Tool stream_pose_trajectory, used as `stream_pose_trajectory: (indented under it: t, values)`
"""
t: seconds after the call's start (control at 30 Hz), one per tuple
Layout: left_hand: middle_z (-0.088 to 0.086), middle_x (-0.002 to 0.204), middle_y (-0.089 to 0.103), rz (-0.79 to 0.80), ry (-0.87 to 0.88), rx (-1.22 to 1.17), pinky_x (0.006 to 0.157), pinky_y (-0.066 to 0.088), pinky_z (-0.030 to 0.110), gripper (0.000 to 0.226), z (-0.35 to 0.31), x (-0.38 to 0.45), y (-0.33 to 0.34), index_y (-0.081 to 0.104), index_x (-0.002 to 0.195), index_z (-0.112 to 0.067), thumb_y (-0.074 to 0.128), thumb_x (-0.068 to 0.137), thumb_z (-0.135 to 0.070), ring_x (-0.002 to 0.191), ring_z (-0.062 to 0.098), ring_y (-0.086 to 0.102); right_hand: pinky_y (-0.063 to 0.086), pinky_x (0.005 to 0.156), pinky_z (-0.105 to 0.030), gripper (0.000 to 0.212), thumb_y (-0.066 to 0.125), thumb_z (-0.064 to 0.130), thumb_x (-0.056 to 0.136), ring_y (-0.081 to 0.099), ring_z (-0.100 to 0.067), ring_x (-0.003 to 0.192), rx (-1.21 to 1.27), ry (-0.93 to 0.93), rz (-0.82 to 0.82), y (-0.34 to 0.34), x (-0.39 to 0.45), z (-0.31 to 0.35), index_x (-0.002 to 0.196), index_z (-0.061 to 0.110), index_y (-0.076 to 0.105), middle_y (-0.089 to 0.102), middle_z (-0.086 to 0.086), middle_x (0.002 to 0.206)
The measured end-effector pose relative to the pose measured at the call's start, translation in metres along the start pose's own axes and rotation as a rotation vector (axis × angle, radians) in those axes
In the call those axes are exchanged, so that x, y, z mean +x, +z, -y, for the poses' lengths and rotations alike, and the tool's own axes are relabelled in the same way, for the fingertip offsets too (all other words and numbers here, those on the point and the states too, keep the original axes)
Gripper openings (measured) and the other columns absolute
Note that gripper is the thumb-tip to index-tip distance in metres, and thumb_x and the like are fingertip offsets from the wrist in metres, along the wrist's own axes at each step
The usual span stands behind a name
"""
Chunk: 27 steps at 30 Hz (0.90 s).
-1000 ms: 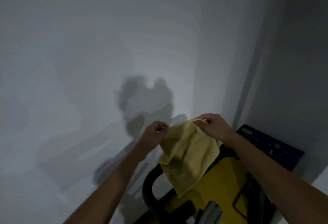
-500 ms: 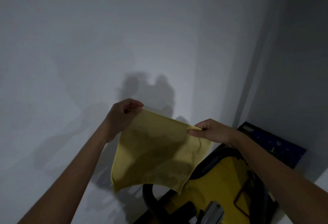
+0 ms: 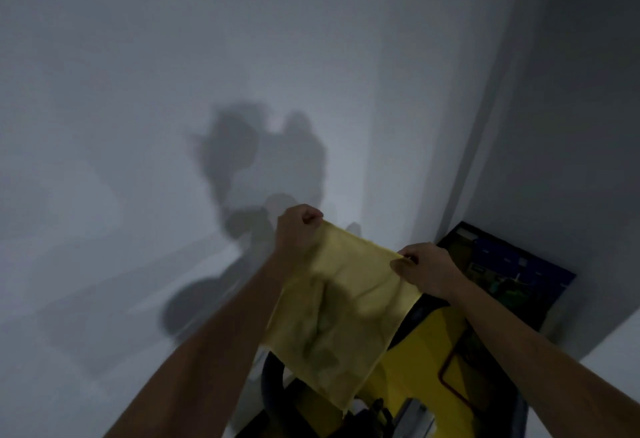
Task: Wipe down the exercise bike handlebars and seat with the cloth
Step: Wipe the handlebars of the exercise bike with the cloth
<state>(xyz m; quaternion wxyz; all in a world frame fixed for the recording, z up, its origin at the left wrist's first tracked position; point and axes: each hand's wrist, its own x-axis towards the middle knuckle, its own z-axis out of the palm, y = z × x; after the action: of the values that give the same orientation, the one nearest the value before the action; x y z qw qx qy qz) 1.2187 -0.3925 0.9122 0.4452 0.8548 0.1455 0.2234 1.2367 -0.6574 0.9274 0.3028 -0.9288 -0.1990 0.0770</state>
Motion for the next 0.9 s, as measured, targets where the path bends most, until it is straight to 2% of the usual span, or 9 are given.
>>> stream_pose_trajectory:
  t: [0.1,0.2,0.3,0.37,0.47,0.57,0.7,0.77,0.9]
  values:
    - [0.008,0.102,0.075,0.022,-0.008,0.016,0.08,0.044,0.02,0.013,0.006,0.003,0.031,0.076,0.1,-0.008,0.066,0.093,-0.011,0.1,0.023,0.068,0.06,0.073,-0.039,0.02,0.061,0.029,0.099,0.068,-0.018,0.078,-0.004,0.01,-0.062,0.005,0.0,-0.009,0.105,0.014,0.073,0.072,-0.002,0.088]
    - [0.012,0.127,0.066,0.191,-0.025,0.031,0.103,0.045,0.033,0.033,0.011,-0.01,0.058,0.066,0.124,-0.005,0.067,0.096,-0.023,0.119,0.027,0.061,0.06,0.071,-0.039,0.021,0.059,0.031,0.099,0.068,-0.018,0.076,-0.013,0.007,-0.086,0.012,-0.003,-0.012,0.111,0.018,0.071,0.072,-0.001,0.087]
    - [0.016,0.142,0.05,0.271,-0.193,-0.023,0.114,0.036,0.038,0.051,0.024,-0.03,0.084,0.054,0.138,-0.009,0.055,0.101,-0.044,0.132,0.032,0.049,0.059,0.071,-0.037,0.028,0.05,0.04,0.102,0.066,-0.014,0.077,-0.17,-0.011,-0.095,0.018,-0.006,-0.015,0.119,0.025,0.066,0.07,0.002,0.094]
    - [0.015,0.129,0.058,0.283,-0.226,-0.025,0.103,0.043,0.039,0.05,0.035,-0.044,0.096,0.059,0.128,-0.011,0.043,0.103,-0.052,0.121,0.032,0.055,0.057,0.069,-0.033,0.034,0.043,0.045,0.103,0.064,-0.014,0.078,-0.25,-0.015,-0.122,0.02,-0.008,-0.016,0.123,0.026,0.063,0.069,0.002,0.097]
    - [0.002,0.092,0.065,0.27,-0.064,-0.004,0.076,0.047,0.031,0.051,0.044,-0.06,0.102,0.058,0.112,-0.014,0.036,0.103,-0.058,0.084,0.021,0.064,0.055,0.076,-0.035,0.039,0.04,0.047,0.104,0.064,-0.019,0.095,-0.295,-0.029,-0.195,0.02,-0.009,-0.021,0.131,0.026,0.058,0.065,0.001,0.116]
    - [-0.006,0.08,0.058,0.259,0.074,0.139,0.068,0.047,0.03,0.044,0.05,-0.06,0.1,0.051,0.115,-0.016,0.038,0.103,-0.056,0.069,0.015,0.059,0.054,0.08,-0.039,0.04,0.042,0.045,0.104,0.062,-0.022,0.102,-0.246,-0.008,-0.214,0.018,-0.009,-0.027,0.136,0.025,0.053,0.058,-0.002,0.125]
    - [-0.002,0.071,0.055,0.296,0.041,0.231,0.063,0.044,0.03,0.05,0.06,-0.06,0.093,0.05,0.103,-0.015,0.029,0.103,-0.06,0.062,0.014,0.055,0.054,0.08,-0.035,0.032,0.047,0.039,0.103,0.06,-0.016,0.095,-0.225,-0.062,-0.18,0.016,-0.006,-0.031,0.126,0.021,0.06,0.058,-0.002,0.116]
    - [-0.002,0.071,0.054,0.345,0.009,0.247,0.066,0.046,0.031,0.056,0.068,-0.067,0.086,0.05,0.093,-0.017,0.021,0.1,-0.065,0.063,0.012,0.054,0.054,0.078,-0.033,0.027,0.048,0.037,0.103,0.058,-0.013,0.089,-0.255,-0.089,-0.153,0.017,-0.006,-0.032,0.118,0.021,0.064,0.059,0.001,0.108]
    - [-0.005,0.076,0.054,0.425,-0.113,0.274,0.093,0.05,0.037,0.08,0.083,-0.083,0.069,0.049,0.079,-0.022,0.002,0.078,-0.086,0.077,0.014,0.057,0.054,0.07,-0.033,0.026,0.047,0.031,0.104,0.058,-0.013,0.077,-0.336,-0.123,-0.104,0.017,-0.006,-0.033,0.103,0.015,0.067,0.06,0.002,0.087]
